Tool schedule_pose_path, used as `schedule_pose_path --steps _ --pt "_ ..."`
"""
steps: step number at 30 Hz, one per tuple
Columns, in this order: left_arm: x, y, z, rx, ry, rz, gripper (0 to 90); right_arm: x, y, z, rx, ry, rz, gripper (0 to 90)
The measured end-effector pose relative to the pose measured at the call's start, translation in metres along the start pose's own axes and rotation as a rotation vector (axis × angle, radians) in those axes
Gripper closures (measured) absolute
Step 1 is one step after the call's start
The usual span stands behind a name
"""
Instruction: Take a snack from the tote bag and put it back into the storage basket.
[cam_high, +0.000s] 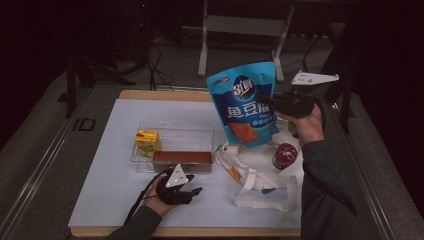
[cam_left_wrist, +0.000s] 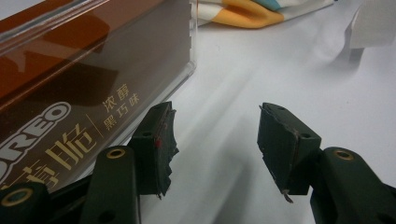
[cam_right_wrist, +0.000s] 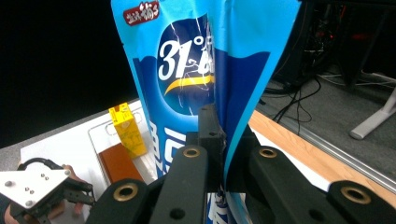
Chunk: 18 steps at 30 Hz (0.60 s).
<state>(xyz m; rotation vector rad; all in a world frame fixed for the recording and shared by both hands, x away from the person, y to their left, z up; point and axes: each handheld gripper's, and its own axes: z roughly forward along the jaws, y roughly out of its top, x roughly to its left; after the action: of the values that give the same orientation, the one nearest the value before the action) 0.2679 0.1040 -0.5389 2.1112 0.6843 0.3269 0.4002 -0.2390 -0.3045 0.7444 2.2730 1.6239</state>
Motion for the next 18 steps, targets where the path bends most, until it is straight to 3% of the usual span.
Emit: schedule_pose_path --steps 18 --pt "0.0 0.0 0.0 -0.001 -0.003 -0.006 45.9 0.007 0.018 0.02 -0.028 0.021 0.003 88.4"
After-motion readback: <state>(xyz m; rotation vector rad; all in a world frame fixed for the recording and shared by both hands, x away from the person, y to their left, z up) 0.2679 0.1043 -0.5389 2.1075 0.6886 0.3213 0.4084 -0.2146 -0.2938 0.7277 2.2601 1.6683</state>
